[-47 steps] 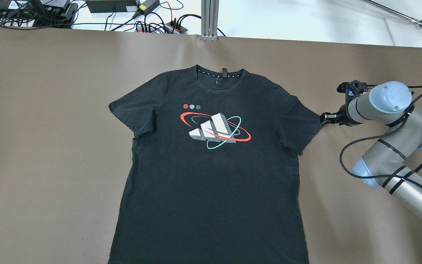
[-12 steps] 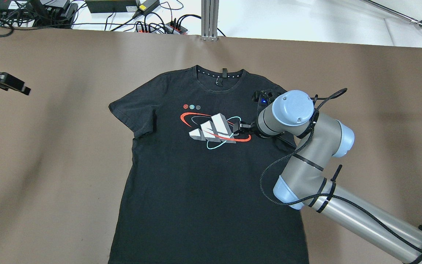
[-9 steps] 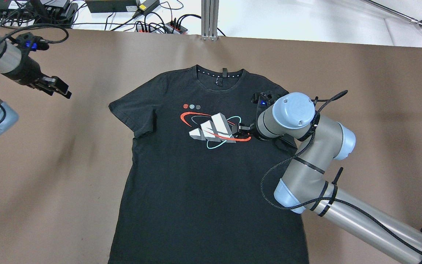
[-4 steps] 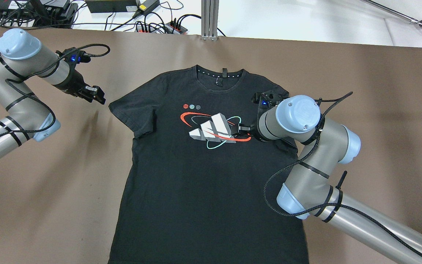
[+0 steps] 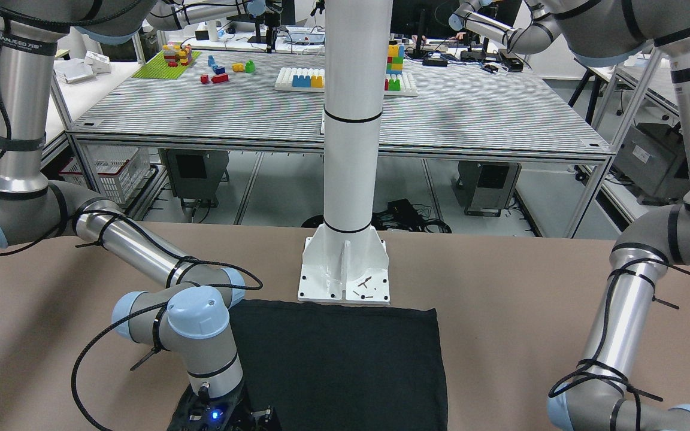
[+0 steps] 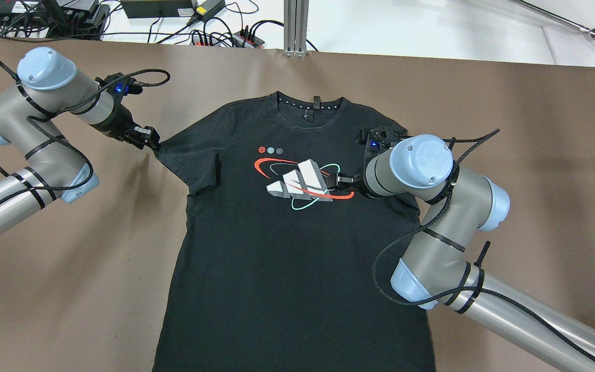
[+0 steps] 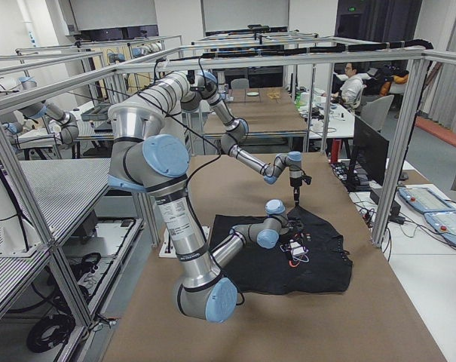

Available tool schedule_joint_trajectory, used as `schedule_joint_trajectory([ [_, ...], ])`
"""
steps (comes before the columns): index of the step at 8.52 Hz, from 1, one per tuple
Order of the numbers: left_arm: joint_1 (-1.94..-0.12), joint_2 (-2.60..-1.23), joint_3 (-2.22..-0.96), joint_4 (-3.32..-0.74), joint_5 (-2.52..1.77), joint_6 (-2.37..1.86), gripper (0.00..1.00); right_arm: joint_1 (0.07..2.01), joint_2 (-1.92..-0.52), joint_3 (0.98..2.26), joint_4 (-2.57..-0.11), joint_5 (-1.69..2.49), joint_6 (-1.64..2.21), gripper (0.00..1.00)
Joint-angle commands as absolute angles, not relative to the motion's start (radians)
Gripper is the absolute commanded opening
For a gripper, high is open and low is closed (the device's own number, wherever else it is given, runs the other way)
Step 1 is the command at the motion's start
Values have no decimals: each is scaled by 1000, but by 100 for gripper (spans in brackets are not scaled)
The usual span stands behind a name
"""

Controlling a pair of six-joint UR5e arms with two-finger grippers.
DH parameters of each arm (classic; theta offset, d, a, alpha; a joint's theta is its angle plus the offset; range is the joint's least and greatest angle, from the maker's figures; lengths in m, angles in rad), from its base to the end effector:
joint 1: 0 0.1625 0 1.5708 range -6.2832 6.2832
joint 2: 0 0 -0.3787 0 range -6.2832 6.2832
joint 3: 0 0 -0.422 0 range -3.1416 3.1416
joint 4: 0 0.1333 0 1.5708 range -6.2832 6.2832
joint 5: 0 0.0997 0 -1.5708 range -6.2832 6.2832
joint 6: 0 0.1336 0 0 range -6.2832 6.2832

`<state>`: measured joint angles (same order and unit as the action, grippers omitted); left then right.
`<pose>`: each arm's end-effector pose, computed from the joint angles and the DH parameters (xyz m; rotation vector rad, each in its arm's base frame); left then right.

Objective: Fold clothes
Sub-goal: 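Reach the left gripper to the sleeve nearest it while the right gripper holds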

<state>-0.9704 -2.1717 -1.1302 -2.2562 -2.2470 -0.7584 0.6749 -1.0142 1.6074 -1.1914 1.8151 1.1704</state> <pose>0.3967 -0.6674 0.4020 0.2325 1.0015 0.1419 -0.4938 -0.5245 0.2387 0.3026 -0.9463 0.1328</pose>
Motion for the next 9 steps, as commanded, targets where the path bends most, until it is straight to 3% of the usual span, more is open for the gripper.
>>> schedule_joint_trajectory([
  [1,-965,-2186,-1112,-2258,-2240,-758,42,675,-1015,1608,-1190,1813,1170,95],
  [4,-963,-2183,-1112,-2266,-2240,-759,41,675,-1015,1608,-1190,1813,1170,95],
  [5,-962,-2181,-1111,-2266,-2240,-758,35,675,-1015,1606,-1190,1813,1170,95],
  [6,-962,-2181,-1111,-2266,-2240,-758,13,675,-1017,1606,-1190,1812,1172,95],
  [7,-963,-2181,-1111,-2266,-2240,-758,4,675,-1019,1606,-1189,1812,1172,95],
  [9,-965,-2184,-1143,-2267,-2240,-809,0,673,-1020,1606,-1189,1813,1172,95],
])
